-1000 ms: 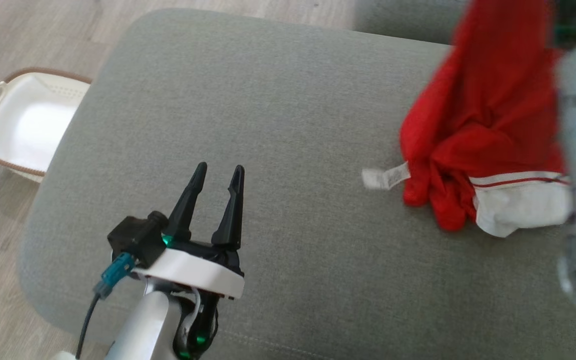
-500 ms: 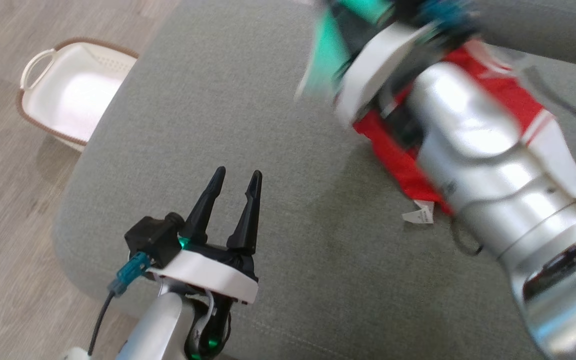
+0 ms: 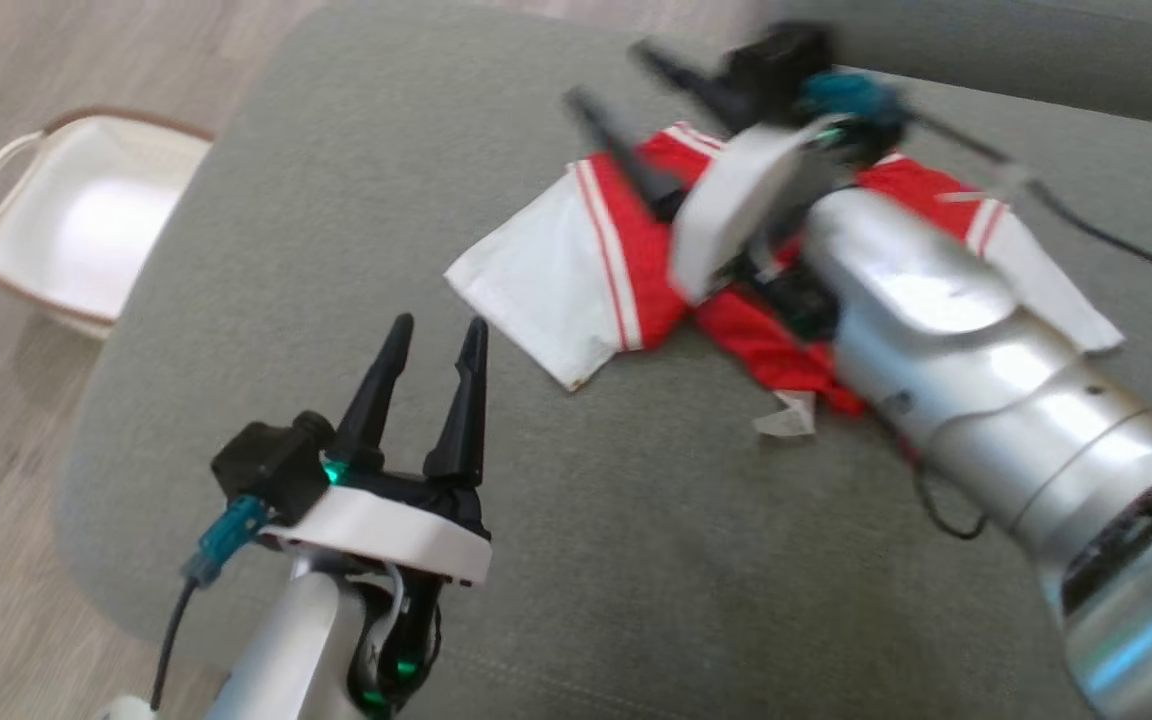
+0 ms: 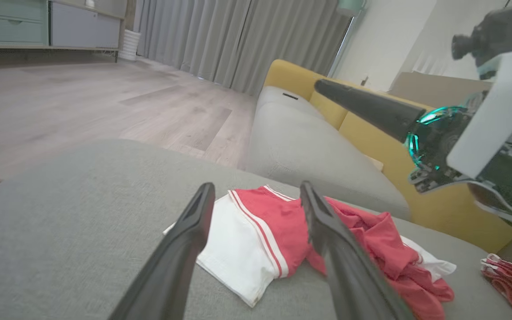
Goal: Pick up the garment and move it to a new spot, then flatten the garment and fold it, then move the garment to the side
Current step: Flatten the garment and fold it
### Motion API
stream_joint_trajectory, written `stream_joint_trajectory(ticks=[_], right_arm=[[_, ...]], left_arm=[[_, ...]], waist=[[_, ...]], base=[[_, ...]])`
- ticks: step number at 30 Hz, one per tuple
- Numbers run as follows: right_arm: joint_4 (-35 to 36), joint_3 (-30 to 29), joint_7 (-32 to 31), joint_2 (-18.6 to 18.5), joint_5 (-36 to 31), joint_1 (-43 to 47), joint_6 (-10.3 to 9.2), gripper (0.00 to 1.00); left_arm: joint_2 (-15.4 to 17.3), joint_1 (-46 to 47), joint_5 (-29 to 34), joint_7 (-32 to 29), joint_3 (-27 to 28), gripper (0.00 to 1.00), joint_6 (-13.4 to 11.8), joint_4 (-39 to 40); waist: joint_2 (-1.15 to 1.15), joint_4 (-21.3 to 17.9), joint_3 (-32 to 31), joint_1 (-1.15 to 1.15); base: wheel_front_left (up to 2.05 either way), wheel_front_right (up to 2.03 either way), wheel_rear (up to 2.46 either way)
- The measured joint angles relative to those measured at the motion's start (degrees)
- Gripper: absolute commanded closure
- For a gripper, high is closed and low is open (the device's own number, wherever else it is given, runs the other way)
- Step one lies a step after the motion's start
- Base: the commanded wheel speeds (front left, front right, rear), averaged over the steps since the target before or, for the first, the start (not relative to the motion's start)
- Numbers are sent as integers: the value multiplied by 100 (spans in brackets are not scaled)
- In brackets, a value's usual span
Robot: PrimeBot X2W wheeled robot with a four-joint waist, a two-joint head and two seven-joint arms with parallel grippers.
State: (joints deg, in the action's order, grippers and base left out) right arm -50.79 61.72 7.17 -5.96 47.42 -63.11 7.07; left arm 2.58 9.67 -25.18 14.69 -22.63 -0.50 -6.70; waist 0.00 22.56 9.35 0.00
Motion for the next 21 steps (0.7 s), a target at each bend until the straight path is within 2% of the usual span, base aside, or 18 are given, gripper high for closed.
stream_joint_trajectory(ticks=[4,6,10,16,21], right_arm=[[-591,-546,556,-325,45,29,0,0],[-672,-677,623,-383,34,42,0,0],[-769,-1477,705,-517,-135,230,-1,0],[93,-3301,721,-738,-1063,1365,0,0],[927,-4811,721,-270,-1794,2927,-1,0]], left_arm=[[0,-1,93,0,171,0,4,145],[0,-1,111,0,208,0,2,157],[-1,-4,166,1,347,0,2,221],[-1,-13,313,1,479,0,35,267],[-1,-68,420,0,542,0,54,276]], waist=[[0,-357,-103,0],[0,-432,-125,0],[0,-740,-220,0],[0,-1196,-345,0],[0,-1510,-442,0]], base=[[0,0,0],[0,0,0],[0,0,0],[0,0,0],[0,0,0]])
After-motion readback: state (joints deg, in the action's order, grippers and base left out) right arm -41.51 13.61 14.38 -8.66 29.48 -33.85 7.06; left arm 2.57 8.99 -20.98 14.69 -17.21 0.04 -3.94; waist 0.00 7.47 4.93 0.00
